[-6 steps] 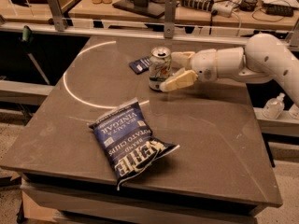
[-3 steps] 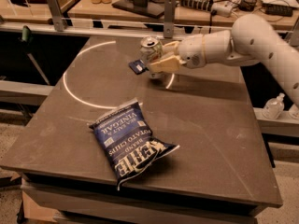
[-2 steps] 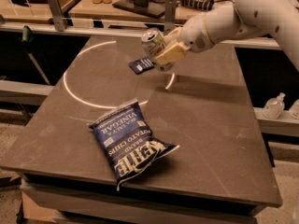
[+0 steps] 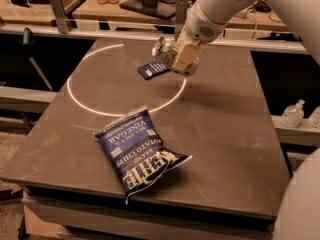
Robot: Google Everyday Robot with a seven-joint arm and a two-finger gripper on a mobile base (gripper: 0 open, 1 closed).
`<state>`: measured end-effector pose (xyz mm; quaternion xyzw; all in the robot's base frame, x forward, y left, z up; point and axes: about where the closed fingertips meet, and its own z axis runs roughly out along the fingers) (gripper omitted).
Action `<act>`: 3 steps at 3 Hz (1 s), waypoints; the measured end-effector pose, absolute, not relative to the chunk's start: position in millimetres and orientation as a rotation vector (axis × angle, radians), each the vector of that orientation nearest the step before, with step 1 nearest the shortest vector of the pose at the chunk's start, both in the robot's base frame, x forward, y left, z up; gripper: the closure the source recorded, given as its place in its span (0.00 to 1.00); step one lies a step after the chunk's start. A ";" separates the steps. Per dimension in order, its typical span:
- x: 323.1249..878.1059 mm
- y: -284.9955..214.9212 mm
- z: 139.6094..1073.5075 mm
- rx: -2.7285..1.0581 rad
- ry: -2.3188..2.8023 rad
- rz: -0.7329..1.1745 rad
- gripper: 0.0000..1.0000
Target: Knock 7up can over
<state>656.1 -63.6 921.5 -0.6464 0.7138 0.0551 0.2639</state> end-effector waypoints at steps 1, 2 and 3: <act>654.3 -82.7 903.0 -1.871 2.053 -0.047 1.00; 653.5 -101.4 887.5 -1.956 2.145 -0.252 0.86; 651.2 -110.6 866.8 -2.037 2.220 -0.378 0.54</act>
Offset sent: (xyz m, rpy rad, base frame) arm -0.0047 -0.0670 -0.0458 -0.6836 0.0449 -0.0947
